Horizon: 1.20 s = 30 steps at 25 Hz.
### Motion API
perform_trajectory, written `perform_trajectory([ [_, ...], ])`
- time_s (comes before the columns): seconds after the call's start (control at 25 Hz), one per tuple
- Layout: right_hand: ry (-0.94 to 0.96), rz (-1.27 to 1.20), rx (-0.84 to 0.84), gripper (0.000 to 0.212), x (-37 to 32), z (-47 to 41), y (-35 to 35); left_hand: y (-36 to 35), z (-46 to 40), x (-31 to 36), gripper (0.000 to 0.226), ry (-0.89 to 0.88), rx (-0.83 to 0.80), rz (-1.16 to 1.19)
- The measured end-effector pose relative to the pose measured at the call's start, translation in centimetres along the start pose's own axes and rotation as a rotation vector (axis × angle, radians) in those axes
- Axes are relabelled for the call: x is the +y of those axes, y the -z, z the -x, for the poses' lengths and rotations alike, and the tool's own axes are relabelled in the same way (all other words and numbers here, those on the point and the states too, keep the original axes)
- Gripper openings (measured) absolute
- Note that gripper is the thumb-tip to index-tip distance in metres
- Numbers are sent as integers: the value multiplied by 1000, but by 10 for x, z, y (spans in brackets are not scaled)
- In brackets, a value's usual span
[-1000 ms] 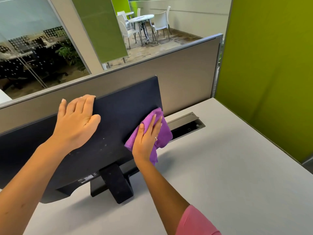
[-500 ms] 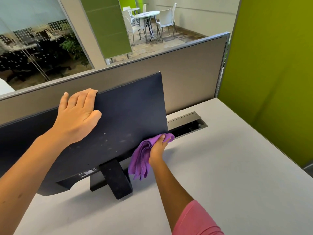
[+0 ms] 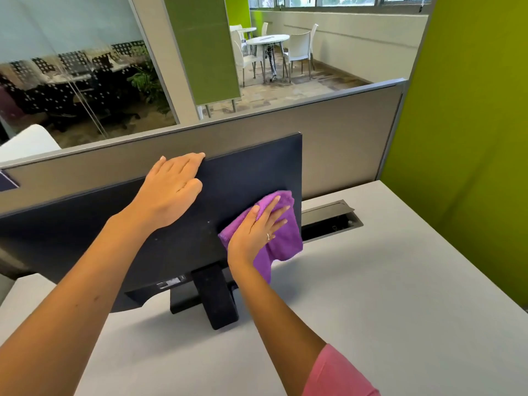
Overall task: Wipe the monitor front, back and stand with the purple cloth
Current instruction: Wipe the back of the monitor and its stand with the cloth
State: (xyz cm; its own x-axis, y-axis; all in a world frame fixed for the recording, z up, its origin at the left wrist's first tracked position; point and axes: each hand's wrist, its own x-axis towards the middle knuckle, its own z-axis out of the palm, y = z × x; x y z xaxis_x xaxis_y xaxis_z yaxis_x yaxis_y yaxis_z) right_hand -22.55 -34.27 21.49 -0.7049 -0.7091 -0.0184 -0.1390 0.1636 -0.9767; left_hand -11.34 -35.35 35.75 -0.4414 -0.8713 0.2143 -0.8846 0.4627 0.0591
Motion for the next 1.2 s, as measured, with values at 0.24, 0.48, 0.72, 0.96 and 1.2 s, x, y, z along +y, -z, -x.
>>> perform_trajectory([
  [0.24, 811, 433, 47, 50, -24, 31, -21, 5, 20, -35, 67, 14, 31, 37],
  [0.48, 979, 515, 115, 50, 11, 33, -29, 13, 54, -79, 66, 78, 51, 27],
  [0.72, 350, 58, 58, 67, 53, 49, -29, 9, 67, -92, 64, 83, 95, -17],
  [0.96, -79, -319, 69, 51, 57, 73, -30, 5, 67, -94, 64, 81, 112, -41],
  [1.2, 183, -96, 197, 35, 24, 69, -24, 4, 67, -93, 65, 78, 121, -34],
])
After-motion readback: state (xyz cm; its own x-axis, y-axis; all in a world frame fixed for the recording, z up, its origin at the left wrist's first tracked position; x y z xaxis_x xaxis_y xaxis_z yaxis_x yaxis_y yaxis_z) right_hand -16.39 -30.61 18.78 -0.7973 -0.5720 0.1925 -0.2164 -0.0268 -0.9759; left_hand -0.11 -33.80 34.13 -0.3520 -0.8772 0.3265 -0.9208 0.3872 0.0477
